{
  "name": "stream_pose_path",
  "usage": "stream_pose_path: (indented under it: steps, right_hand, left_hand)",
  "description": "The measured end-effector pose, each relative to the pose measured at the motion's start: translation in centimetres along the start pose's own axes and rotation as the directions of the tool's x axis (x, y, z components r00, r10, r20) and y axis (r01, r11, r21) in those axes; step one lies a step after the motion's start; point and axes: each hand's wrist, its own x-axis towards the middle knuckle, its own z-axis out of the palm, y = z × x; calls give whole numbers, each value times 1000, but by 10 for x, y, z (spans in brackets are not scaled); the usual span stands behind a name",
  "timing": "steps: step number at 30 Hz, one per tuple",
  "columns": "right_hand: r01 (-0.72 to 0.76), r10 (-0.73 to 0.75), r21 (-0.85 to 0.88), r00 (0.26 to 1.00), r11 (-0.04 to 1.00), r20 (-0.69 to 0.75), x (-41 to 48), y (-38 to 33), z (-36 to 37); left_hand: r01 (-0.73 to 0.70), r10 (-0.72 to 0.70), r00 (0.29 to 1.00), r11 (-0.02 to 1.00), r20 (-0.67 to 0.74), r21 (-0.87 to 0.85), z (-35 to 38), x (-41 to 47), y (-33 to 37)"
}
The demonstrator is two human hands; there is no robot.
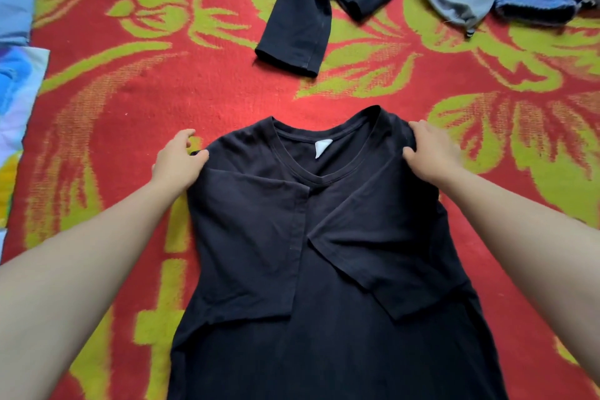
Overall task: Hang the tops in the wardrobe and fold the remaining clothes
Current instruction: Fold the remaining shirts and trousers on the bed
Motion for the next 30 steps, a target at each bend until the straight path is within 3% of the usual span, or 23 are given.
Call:
stream_pose_path:
  steps: [5, 8, 10, 16, 19, 21, 23, 30]
  right_hand:
    - [-42, 32, 158, 998, 987, 60, 8, 4, 5]
    - [-142, 124, 301, 989, 943, 79, 15, 4, -1]
    - [-165, 145, 284, 985, 944, 89, 19, 4, -7]
    - [-45, 121, 421, 980, 906, -157, 34, 20, -27]
    - [10, 179, 621, 954, 784, -241, 40, 22, -39]
    - [0, 197, 761, 966, 648, -168, 39, 19, -52]
    - [-24, 177, 808, 979, 589, -100, 34, 19, -61]
    - [-62, 87, 832, 996, 551, 17, -13, 45, -80]
  left_hand:
    - [49, -52, 998, 997, -46, -54, 5, 6, 7]
    - [21, -36, 998, 972, -58, -233, 3, 8, 12]
    - [11, -34, 998, 924, -53, -382, -3, 10, 17]
    - [-1, -51, 994, 867, -92, -498, -32, 24, 20]
    - [-16, -61, 991, 820, -116, -572, -50, 31, 36]
    - [5, -76, 993, 770, -85, -638, -58, 33, 47]
    - [30, -72, 997, 758, -39, -652, -62, 31, 51]
    - [56, 94, 978, 742, 187, -668, -87, 0, 21]
